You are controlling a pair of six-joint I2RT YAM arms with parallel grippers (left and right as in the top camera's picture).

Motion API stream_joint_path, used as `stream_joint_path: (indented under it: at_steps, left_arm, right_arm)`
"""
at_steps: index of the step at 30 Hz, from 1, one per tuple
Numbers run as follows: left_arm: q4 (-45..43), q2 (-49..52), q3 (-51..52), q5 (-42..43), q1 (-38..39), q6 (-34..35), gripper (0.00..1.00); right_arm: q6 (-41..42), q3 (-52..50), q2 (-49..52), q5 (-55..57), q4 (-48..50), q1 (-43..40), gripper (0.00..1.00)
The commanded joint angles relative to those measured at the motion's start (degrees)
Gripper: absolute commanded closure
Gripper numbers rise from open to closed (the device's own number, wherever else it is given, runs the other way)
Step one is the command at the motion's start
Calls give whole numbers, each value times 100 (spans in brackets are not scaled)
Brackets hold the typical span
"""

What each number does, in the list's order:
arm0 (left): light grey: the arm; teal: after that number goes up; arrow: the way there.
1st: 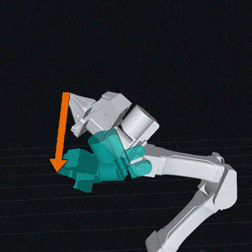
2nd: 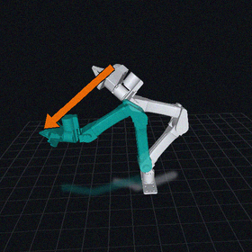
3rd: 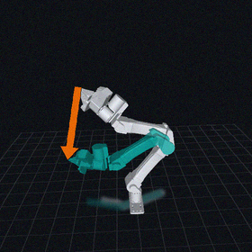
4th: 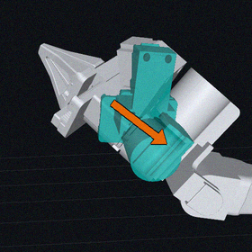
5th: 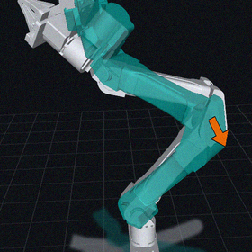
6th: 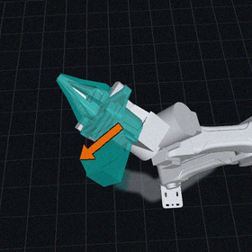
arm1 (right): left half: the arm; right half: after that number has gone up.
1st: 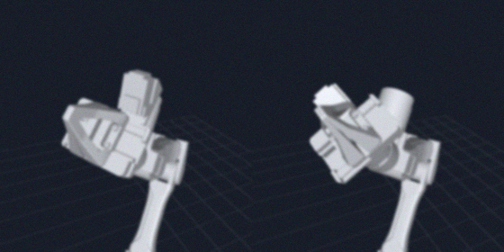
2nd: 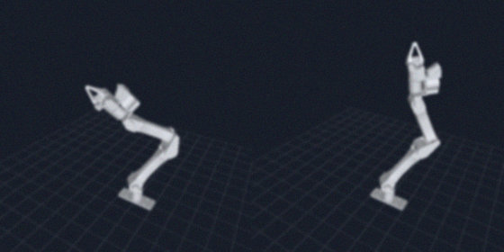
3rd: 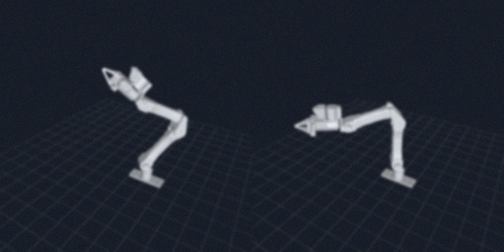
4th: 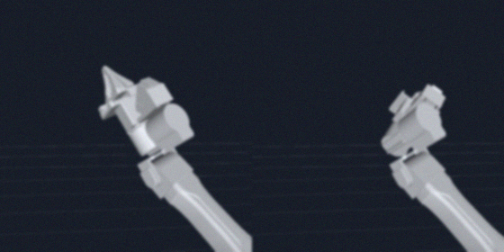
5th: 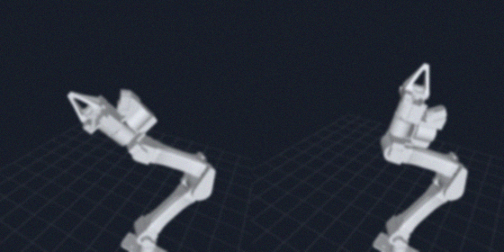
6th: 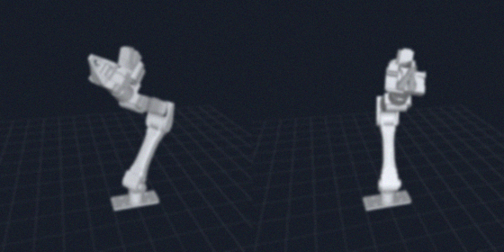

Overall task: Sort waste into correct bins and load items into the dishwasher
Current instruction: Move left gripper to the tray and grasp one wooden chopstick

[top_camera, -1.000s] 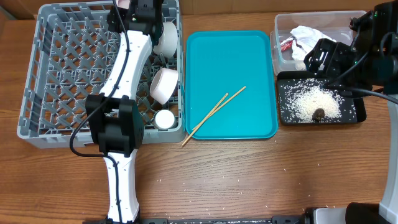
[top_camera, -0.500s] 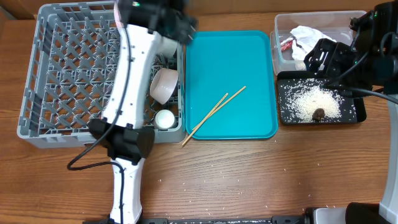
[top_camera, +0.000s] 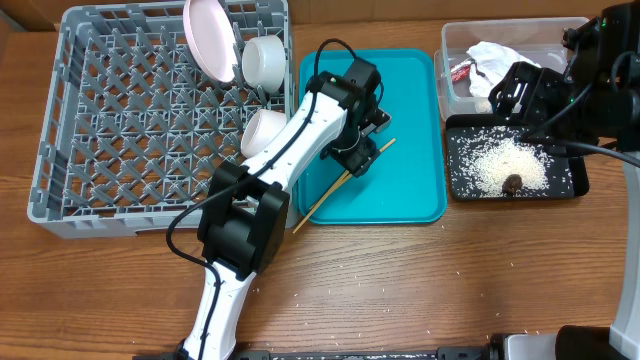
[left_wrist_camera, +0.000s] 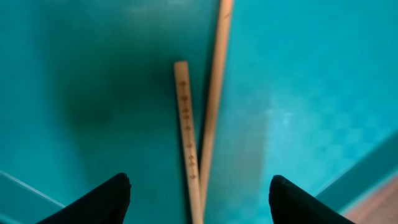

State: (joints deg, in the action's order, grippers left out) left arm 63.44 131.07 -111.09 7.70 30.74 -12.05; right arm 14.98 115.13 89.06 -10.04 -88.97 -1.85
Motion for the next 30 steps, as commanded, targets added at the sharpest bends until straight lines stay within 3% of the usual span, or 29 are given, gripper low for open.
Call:
stream_joint_path:
  at_steps: [1,9,16,18,21,22,30]
  left_arm:
    - [-511,-57,474,-153,-74,-96,32]
    - [-1637,-57,1154,-629,-76,-81,32]
    - [-1886,-57,1261,-623,-76,63,28]
    - [-1991,-57,1261,-623,-74,470,25]
    - [-2070,-57,1261,-608,-76,1939,16]
    - [-2090,-57,1261,-496,-76,2087,16]
    - [-1915,-59,822,-323,-72,1665,20]
  right_arm:
    - [0,37,-33,61,33,-15,0]
    - [0,37,-31,61,33,-15,0]
    - [0,37,-31,61,33,-15,0]
    - [0,37,-31,61,33,-15,0]
    - [0,37,-31,61,33,-15,0]
    - [0,37,-31,61,33,-15,0]
    - [0,37,-31,61,33,-15,0]
